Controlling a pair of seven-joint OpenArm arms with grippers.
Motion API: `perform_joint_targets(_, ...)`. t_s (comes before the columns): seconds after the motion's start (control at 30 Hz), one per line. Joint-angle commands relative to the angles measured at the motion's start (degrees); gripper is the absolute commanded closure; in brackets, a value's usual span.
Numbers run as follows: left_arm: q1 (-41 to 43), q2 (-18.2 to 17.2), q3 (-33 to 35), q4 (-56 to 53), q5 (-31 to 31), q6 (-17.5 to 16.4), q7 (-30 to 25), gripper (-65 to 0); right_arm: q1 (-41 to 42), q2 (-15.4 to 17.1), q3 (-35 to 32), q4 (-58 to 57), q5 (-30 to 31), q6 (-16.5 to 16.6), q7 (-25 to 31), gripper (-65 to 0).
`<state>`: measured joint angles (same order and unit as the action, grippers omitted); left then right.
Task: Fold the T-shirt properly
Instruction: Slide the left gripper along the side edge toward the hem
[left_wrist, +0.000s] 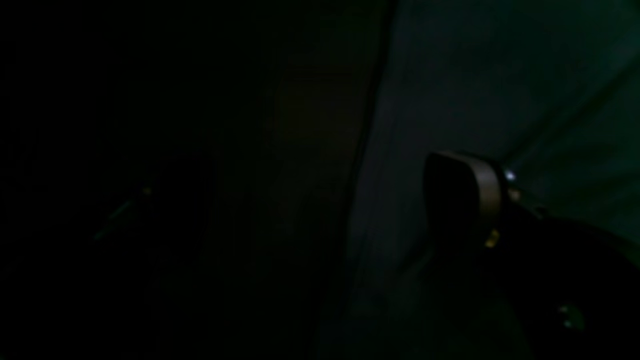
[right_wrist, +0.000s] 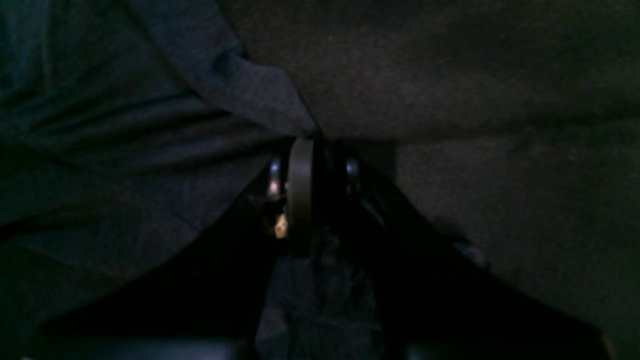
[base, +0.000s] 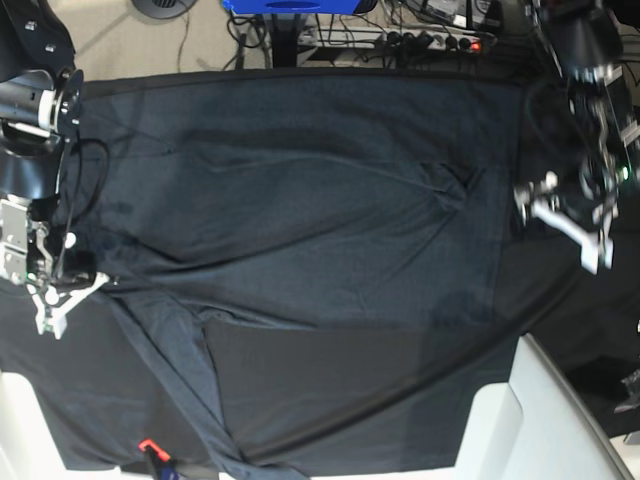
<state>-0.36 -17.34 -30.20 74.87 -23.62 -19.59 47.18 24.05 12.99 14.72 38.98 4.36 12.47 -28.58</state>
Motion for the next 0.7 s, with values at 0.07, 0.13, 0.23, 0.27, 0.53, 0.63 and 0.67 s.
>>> perform_joint_targets(0.07, -7.4, -2.2, 0.4, -6.4, -0.3, -0.1, -0.9, -63.8, 1.7, 0.7, -0.1, 1.0, 0.3, 0.1, 1.0, -4.5)
perform_joint_targets(0.13, -12.1, -3.4, 4.1, -12.2, -0.3, -0.1, -0.9, -63.8, 1.7, 0.6, -0.1, 1.0, 0.3, 0.1, 1.0, -2.1)
perform_joint_targets(0.23, -18.7, -4.8, 11.8, -20.5, -0.3, -0.1, -1.7, -63.8, 1.7, 0.6, -0.1, 1.0, 0.3, 0.1, 1.0, -1.7)
perform_joint_targets(0.27, -20.3, -4.8, 13.8, -23.1, -0.3, -0.1, -3.3, -63.8, 1.7, 0.6, -0.1, 1.1, 0.3, 0.1, 1.0, -1.5)
perform_joint_targets(0.53, -26.3, -4.1, 18.6, -42.0, -0.5, -0.1, -12.0, -63.5, 1.7, 0.8, 0.1, 1.1, 0.3, 0.1, 1.0, -1.4)
perform_joint_targets(0.63, -24.6, -3.1, 18.5, -41.9, -0.7, -0.2, -12.3, -53.3, 1.7, 0.9, 0.2, 1.1, 0.3, 0.1, 1.0, -1.4)
perform_joint_targets(0.67, -23.7, -3.1, 18.4, -41.2, -0.7, -0.3, -12.1, -46.9, 1.7, 0.9, 0.1, 1.1, 0.3, 0.1, 1.0, -1.4)
